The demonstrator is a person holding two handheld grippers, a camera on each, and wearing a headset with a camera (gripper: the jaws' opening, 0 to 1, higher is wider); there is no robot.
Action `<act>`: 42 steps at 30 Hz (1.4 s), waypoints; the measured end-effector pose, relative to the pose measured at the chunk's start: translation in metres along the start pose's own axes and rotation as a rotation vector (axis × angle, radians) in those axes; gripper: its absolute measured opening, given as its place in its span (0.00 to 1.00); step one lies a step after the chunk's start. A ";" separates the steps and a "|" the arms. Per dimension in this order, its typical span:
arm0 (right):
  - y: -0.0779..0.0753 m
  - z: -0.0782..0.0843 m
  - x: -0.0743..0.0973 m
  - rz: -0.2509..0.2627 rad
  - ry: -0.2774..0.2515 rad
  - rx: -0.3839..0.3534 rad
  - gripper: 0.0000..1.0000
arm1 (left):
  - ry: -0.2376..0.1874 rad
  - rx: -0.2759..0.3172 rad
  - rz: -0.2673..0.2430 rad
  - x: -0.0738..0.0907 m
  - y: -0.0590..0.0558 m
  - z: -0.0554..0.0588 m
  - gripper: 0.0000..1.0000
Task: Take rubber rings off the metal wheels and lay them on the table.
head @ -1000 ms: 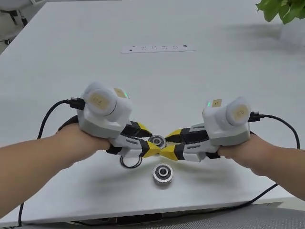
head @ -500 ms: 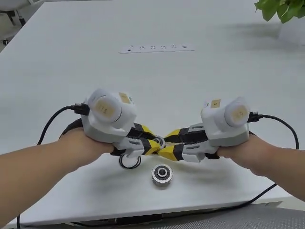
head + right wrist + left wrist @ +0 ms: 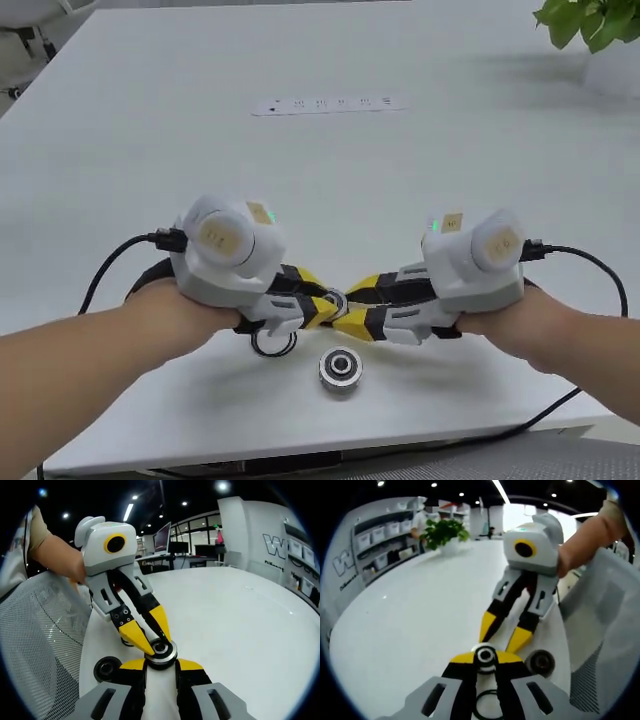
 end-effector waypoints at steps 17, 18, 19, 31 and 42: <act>-0.002 0.006 0.005 0.018 0.040 -0.010 0.02 | 0.002 0.008 -0.010 -0.003 0.003 0.002 0.14; -0.002 0.006 0.005 0.019 0.041 -0.011 0.02 | 0.001 0.008 -0.012 -0.003 0.003 0.002 0.14; -0.002 0.006 0.005 0.021 0.040 -0.015 0.01 | 0.000 0.009 -0.013 -0.004 0.004 0.002 0.14; -0.004 0.008 0.007 0.053 0.040 -0.045 0.00 | 0.002 0.006 -0.030 -0.004 0.003 0.003 0.13; -0.005 0.008 0.007 0.055 0.067 0.012 0.00 | 0.001 0.024 -0.040 -0.005 0.004 0.002 0.13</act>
Point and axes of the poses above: the centre of the closed fingertips' face, and the gripper's own axes: x roughly backward along the fingers, y roughly to its left, z roughly out of its underside, the point moved 1 cm from there along x, roughly backward along the fingers, and after that the axes turned 10 degrees about x, right-handed, at the moved point
